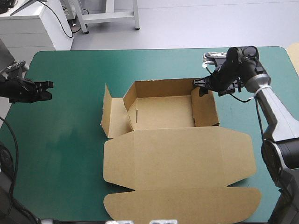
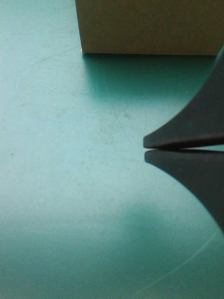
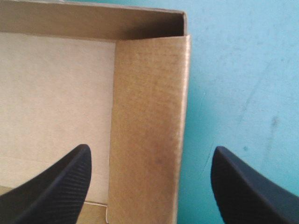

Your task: Fold the box

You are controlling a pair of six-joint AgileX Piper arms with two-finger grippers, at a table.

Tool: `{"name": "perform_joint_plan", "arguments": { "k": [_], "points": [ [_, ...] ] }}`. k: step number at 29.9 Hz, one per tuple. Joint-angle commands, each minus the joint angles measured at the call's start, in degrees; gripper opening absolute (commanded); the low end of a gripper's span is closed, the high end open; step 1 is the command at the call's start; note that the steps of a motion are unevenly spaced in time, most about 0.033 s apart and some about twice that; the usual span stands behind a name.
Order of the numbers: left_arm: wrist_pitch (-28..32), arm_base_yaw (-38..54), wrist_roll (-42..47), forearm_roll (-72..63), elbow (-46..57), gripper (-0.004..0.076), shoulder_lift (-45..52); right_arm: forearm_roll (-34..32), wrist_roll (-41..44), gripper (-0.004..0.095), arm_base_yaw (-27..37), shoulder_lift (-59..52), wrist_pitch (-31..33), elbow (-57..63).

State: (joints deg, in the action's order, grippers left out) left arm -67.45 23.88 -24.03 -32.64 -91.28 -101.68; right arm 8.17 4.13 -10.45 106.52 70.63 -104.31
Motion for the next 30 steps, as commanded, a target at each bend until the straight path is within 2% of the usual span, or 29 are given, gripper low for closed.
{"name": "perform_joint_plan", "arguments": {
  "k": [1, 6, 10, 16, 28, 30],
  "points": [
    [0.7, 0.2, -0.2, -2.8, -1.3, -0.0008, 3.2, 0.5, 0.9, 0.0719, 0.2, -6.9, 0.8, -1.5],
    [0.7, 0.2, -0.2, -2.8, -1.3, -0.0008, 3.2, -0.7, 3.2, 0.0718, -0.4, -12.2, 0.7, 5.3],
    [-0.4, 0.2, -0.2, -2.8, -1.3, -0.0008, 3.2, -6.2, 6.9, 0.0719, -2.0, -11.1, -0.6, 8.7],
    [-0.8, 0.2, -0.2, -3.0, -1.3, -0.0008, 3.2, -5.9, 7.1, 0.0714, -2.8, -6.3, -3.2, 8.6],
    [1.2, 0.2, -0.2, -4.4, -1.3, -0.0008, 3.2, -6.6, 6.3, 0.0688, -2.8, -1.4, 0.3, 8.6],
    [1.2, 0.2, -0.2, -4.4, -1.3, -0.0008, 3.2, -6.3, 6.3, 0.0657, -2.8, -1.3, 0.1, 8.6]
  ]
}}
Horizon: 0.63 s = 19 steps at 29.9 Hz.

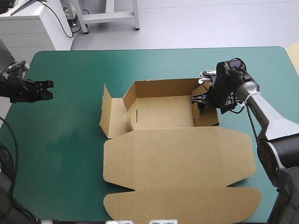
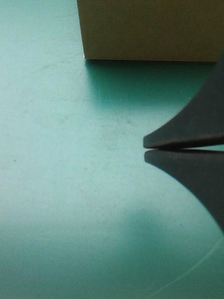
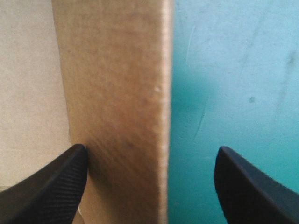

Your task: Fold the box

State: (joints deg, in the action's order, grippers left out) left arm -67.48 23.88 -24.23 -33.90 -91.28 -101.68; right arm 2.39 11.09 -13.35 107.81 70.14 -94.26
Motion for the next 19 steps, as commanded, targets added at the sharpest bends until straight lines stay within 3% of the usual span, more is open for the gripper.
{"name": "perform_joint_plan", "arguments": {
  "k": [1, 3, 7, 8, 19],
  "points": [
    [1.3, 0.2, 0.0, -3.1, -1.3, -0.0008, 3.2, -0.6, -0.7, 0.0626, 0.1, -2.6, 0.5, -1.4],
    [1.4, 0.2, 0.0, -3.1, -1.3, -0.0008, 3.2, -0.5, -0.8, 0.0518, 0.1, -2.6, 0.9, -1.4],
    [0.9, 0.2, 0.0, -3.1, -1.3, -0.0008, 3.2, 0.1, -3.8, 0.0028, 0.1, -2.6, 1.2, -1.4],
    [0.4, 0.2, 0.0, -3.1, -1.3, -0.0008, 3.2, 0.8, -4.3, -0.0015, 0.1, -2.6, 1.2, -1.4],
    [-0.3, 0.2, 0.0, -4.3, -1.3, -0.0008, 2.9, 2.5, -8.7, 0.0, 0.3, -5.7, 1.3, -1.4]
  ]
}}
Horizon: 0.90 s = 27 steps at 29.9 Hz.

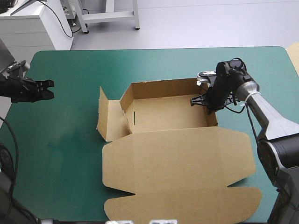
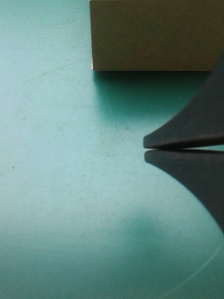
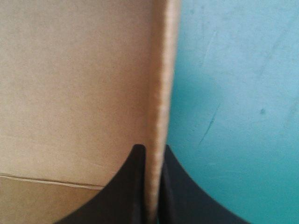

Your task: Fold the box

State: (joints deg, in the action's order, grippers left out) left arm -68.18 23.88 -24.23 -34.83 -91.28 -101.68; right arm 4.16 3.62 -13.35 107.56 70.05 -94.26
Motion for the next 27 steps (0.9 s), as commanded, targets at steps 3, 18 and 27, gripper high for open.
{"name": "perform_joint_plan", "arguments": {
  "k": [3, 18, 27],
  "points": [
    [-0.1, 0.2, 0.0, -3.4, -1.3, -0.0008, 2.4, -1.6, -1.6, -0.0002, 0.3, -10.4, 1.4, -1.4],
    [5.4, 0.2, -4.4, -6.8, 0.7, -0.0008, 1.4, 4.3, -1.6, -0.0002, 0.4, -31.2, 1.3, -1.4],
    [7.4, -10.0, -11.4, -17.1, 8.1, -0.0008, 1.4, 4.4, -1.7, -0.0002, 0.4, -29.2, -1.3, -1.4]
  ]
}}
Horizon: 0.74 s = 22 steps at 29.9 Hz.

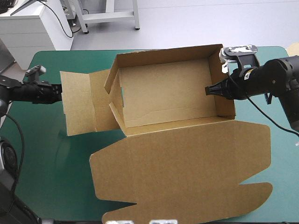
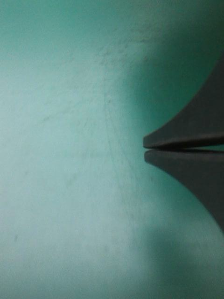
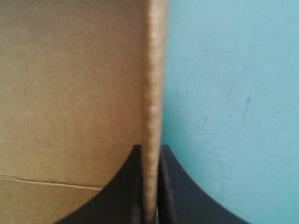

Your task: Fold the box

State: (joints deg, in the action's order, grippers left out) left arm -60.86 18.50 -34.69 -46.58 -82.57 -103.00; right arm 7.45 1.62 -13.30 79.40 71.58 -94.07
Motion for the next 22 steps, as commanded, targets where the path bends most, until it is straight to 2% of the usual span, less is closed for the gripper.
{"name": "perform_joint_plan", "arguments": {
  "k": [1, 7, 10, 14, 17, 22],
  "points": [
    [0.1, -6.6, -0.9, -5.3, -0.6, -0.0008, 2.9, 1.1, 0.3, -0.0002, 0.3, -1.0, -3.3, -1.6],
    [1.2, -17.1, 0.6, -6.6, -0.6, -0.0008, 4.0, 0.0, 0.3, -0.0001, 0.3, -0.3, -4.2, -1.8],
    [0.9, -18.3, 0.2, -7.0, -0.6, -0.0008, 5.7, -2.1, 0.6, -0.0001, 0.3, -0.2, -4.3, -1.8],
    [3.5, -18.5, -0.4, -10.9, -0.6, -0.0008, 10.6, -5.7, 1.6, -0.0002, 0.3, 0.4, -5.0, -1.9],
    [2.4, -19.7, -2.4, -13.8, -0.6, -0.0008, 12.9, -6.9, 2.8, -0.0002, 0.3, 1.1, -5.9, -2.6],
    [-3.8, -21.6, -3.1, -17.4, -0.6, -0.0008, 13.2, -6.7, 2.9, -0.0001, 0.3, 1.3, -7.8, -2.9]
  ]
}}
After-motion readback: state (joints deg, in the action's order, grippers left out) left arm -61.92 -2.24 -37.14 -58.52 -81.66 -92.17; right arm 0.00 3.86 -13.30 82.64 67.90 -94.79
